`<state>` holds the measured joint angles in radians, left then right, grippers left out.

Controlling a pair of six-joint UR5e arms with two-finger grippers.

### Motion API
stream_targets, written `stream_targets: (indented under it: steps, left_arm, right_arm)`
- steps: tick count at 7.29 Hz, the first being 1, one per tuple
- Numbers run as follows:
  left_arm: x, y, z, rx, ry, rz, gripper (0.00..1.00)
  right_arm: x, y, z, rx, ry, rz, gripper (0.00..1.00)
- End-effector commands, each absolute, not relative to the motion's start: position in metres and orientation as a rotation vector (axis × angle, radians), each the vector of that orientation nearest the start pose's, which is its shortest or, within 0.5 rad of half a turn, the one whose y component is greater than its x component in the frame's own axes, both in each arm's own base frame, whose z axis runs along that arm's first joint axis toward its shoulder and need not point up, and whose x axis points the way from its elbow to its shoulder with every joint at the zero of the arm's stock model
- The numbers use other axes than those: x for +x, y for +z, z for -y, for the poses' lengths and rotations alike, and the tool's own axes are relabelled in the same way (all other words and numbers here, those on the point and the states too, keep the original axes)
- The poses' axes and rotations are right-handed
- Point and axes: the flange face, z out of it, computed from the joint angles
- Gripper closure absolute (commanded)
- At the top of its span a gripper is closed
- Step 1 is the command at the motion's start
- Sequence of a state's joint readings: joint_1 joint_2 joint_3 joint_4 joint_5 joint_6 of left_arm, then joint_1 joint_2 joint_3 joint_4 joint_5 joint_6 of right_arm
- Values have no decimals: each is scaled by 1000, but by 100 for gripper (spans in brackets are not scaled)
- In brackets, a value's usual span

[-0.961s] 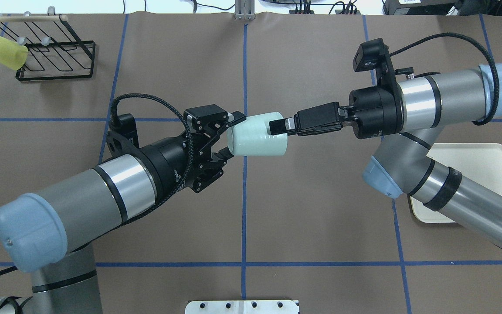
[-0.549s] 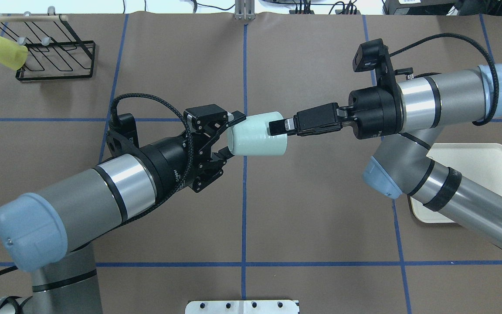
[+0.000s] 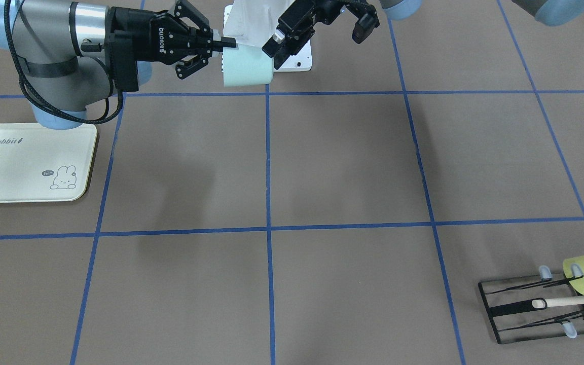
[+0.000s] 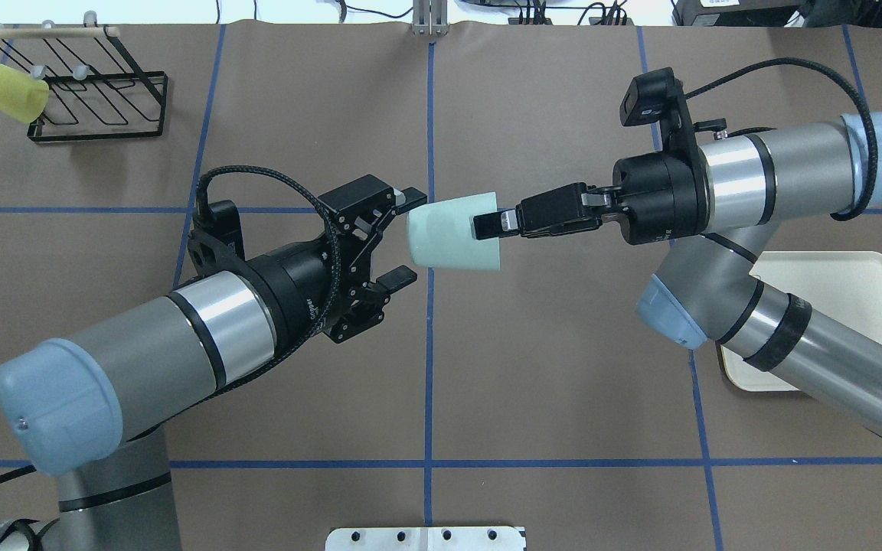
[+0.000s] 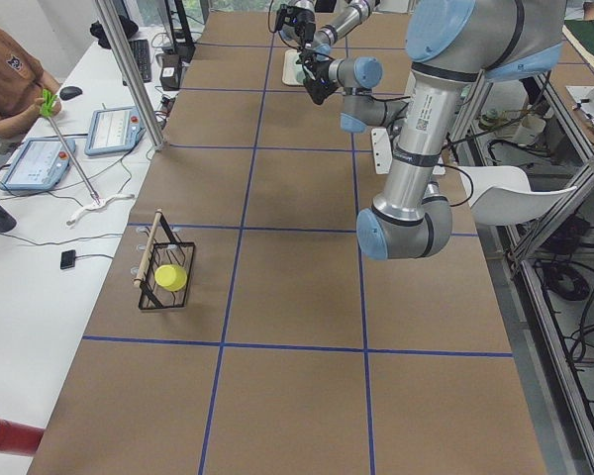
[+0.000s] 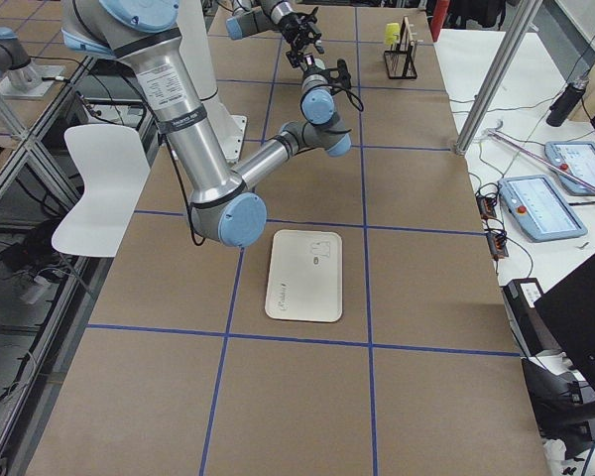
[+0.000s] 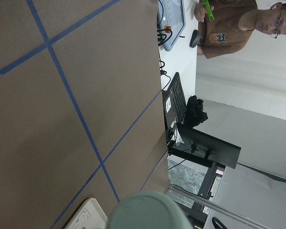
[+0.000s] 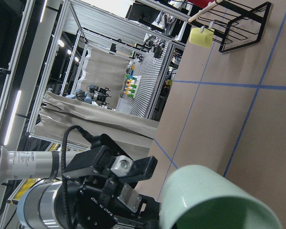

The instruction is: Left arm grabs green cup and hands to right arm on tray

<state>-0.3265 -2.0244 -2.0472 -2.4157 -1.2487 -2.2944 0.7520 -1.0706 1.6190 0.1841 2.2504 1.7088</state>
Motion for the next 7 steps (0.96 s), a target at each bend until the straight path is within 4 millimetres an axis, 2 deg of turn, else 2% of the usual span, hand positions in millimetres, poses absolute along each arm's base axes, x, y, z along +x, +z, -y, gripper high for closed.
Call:
stream_targets:
  steps: [1, 2, 3, 5, 7]
  left_arm:
    - [414, 113, 314, -125, -1023, -1881, 0]
    - [413, 113, 314, -122, -1021, -1883, 0]
    - [413, 113, 314, -116, -1017, -1880, 0]
    - [413, 113, 315, -52, -976, -1863, 0]
    - [413, 115, 319, 179, -819, -1795, 0]
  right_arm:
    - [-337, 210, 414, 319, -259, 2100, 100]
    - [-331, 216, 420, 327, -239, 2087, 100]
    - [-308, 230, 440, 365, -175, 2052, 100]
    - [-243, 246, 501, 400, -13, 1870, 100]
    - [-199, 259, 548, 451, -28, 1606, 100]
